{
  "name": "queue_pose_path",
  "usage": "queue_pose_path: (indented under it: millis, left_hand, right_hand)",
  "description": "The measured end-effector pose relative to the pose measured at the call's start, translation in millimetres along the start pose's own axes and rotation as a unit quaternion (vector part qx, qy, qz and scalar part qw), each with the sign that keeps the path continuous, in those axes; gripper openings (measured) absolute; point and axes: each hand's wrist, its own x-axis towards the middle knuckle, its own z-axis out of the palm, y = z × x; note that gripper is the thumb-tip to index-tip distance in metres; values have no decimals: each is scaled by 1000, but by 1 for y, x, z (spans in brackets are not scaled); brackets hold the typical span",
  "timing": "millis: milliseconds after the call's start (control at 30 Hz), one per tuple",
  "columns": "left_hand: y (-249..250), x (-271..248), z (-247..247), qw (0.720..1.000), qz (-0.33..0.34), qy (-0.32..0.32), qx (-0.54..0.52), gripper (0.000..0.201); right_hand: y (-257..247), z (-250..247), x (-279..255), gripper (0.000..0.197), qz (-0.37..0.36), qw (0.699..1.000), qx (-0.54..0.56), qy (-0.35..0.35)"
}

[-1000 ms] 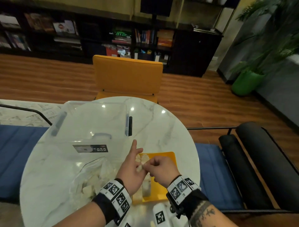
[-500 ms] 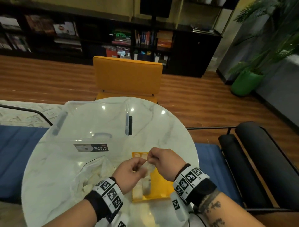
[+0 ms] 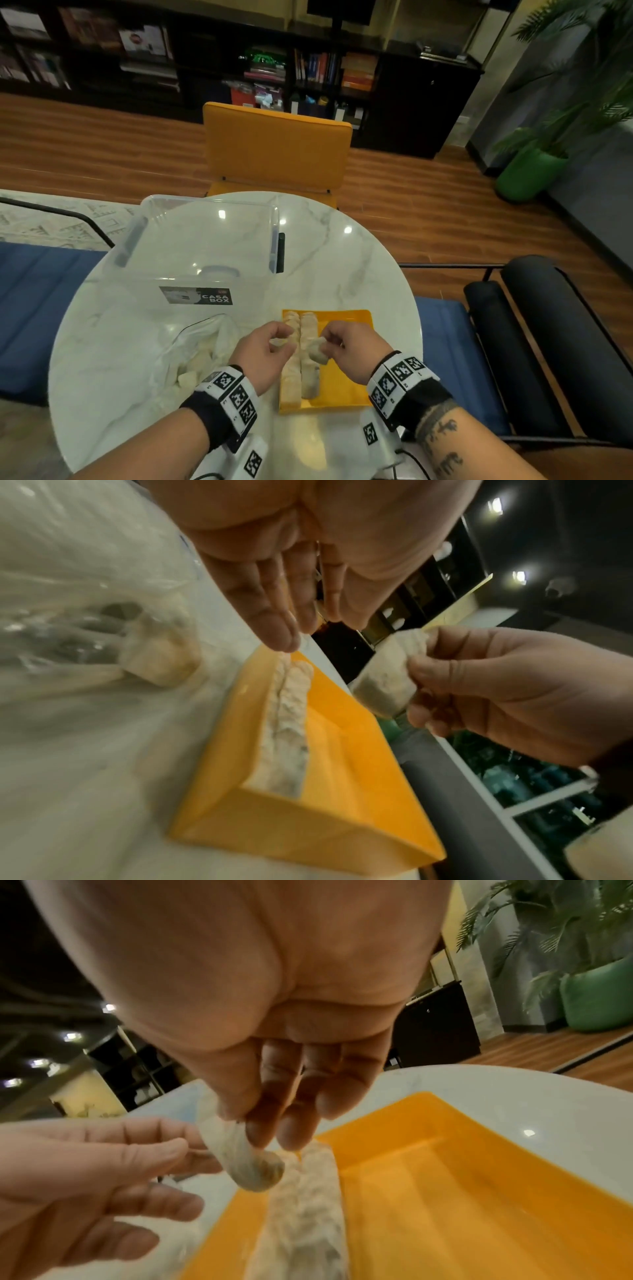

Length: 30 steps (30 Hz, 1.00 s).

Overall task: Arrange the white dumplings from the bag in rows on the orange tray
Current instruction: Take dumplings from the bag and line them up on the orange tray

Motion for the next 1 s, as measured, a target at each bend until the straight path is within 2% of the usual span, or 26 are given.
queue_pose_path:
  millis: [133, 233, 400, 633, 800, 1000]
  left_hand:
    - [-16, 0, 5, 991, -26, -37, 123, 48]
    - [-21, -1, 11, 984, -52, -68, 159, 64]
    - [-23, -2, 14, 983, -69, -70, 153, 61]
    - [-24, -3, 14, 984, -69, -64, 149, 61]
    - [-23, -3, 13, 984, -67, -71, 152, 62]
    - [-27, -3, 13, 985, -72, -79, 139, 62]
  right_hand:
    - [13, 25, 0, 14, 37, 992, -80, -88]
    - [15, 40, 4, 19, 48, 980, -135, -137]
    - [17, 58, 16, 18, 68, 969, -177, -158]
    - [20, 60, 27, 21, 108, 976, -158, -107]
    - [19, 65, 31, 5, 128, 974, -158, -100]
    - [23, 64, 24, 15, 133, 980, -131, -72]
